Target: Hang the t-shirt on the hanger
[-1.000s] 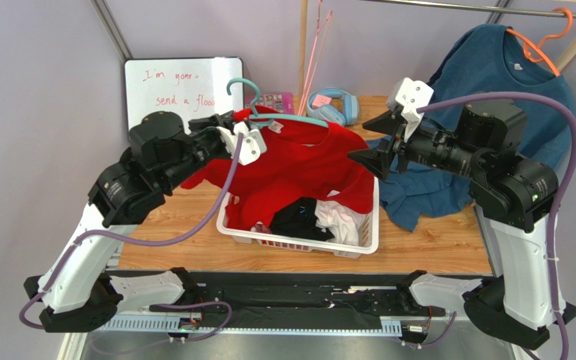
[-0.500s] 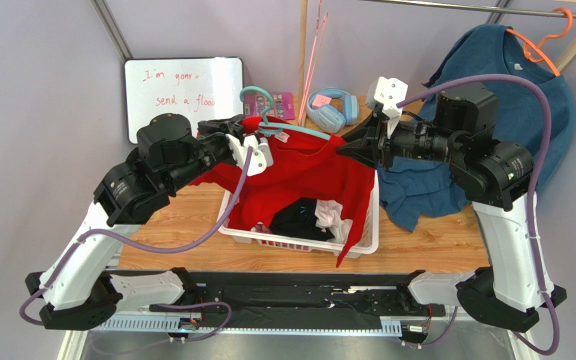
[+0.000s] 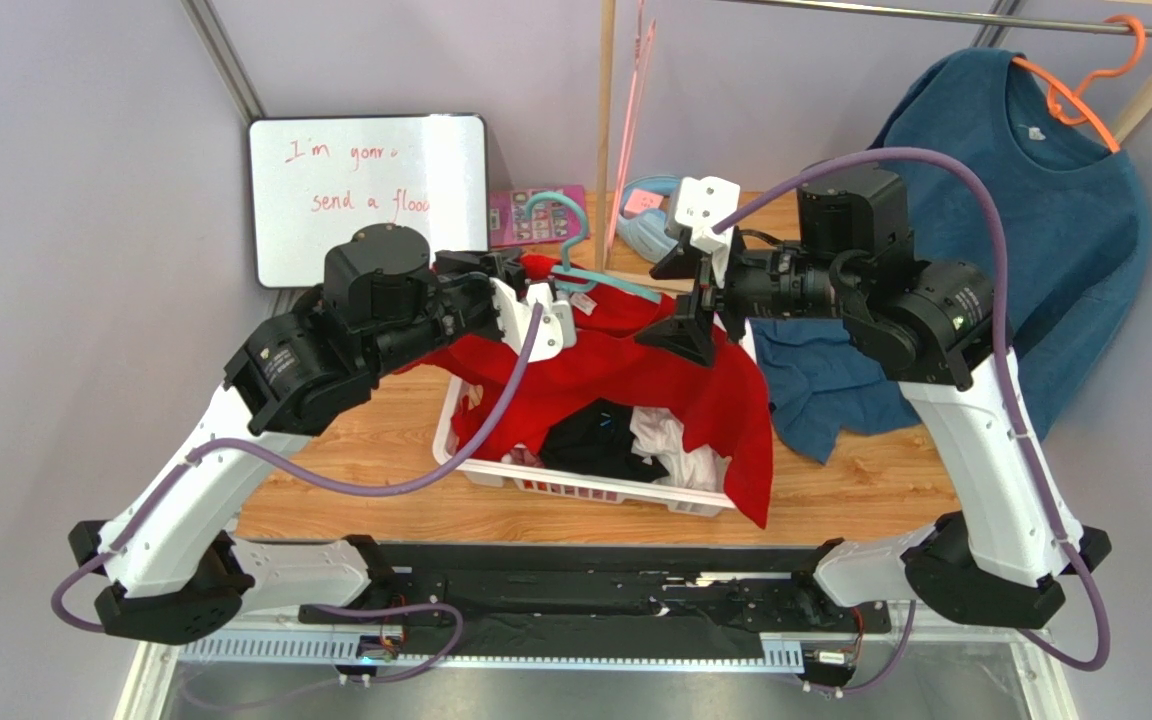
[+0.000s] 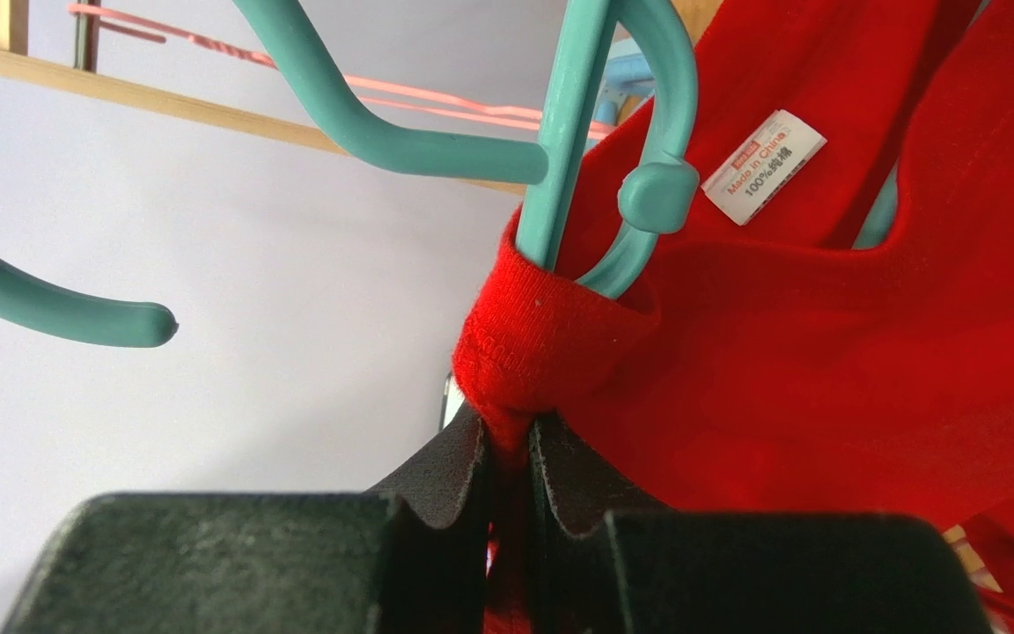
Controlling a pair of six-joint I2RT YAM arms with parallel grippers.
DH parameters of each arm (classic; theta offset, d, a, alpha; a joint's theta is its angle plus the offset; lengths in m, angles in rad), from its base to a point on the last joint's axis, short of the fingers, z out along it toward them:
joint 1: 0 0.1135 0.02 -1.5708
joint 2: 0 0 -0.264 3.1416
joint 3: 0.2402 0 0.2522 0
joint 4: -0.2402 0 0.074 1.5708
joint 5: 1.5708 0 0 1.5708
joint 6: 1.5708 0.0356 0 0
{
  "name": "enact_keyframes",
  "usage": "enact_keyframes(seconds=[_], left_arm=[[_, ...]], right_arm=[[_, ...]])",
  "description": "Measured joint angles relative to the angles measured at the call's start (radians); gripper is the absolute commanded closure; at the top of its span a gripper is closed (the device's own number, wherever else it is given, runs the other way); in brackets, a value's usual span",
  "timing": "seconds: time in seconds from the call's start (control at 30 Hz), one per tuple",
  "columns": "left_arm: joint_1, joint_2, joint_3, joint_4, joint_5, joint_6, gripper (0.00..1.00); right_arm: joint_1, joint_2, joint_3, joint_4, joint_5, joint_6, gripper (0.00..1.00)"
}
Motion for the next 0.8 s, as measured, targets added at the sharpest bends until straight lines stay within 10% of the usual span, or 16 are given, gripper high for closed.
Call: enact_keyframes(seconds=[0.47,0.63,0.8], left_arm=[[-0.031,0.011,0.0,0.001,0.006,0.005,1.0],[-0.045,0.023,0.0,-0.004,0.0,0.0,1.0],[-0.046,0.021,0.0,-0.027,-0.011,-0.034,1.0]], right_arm=[[0.105,0.031,0.051,0.014,0.042,-0.002,0.53],[0.147,0.082,0.048,0.033,0.135,-0.013,1.0],[0.146,0.097,0.048,0.051,0.226,-0.024,1.0]])
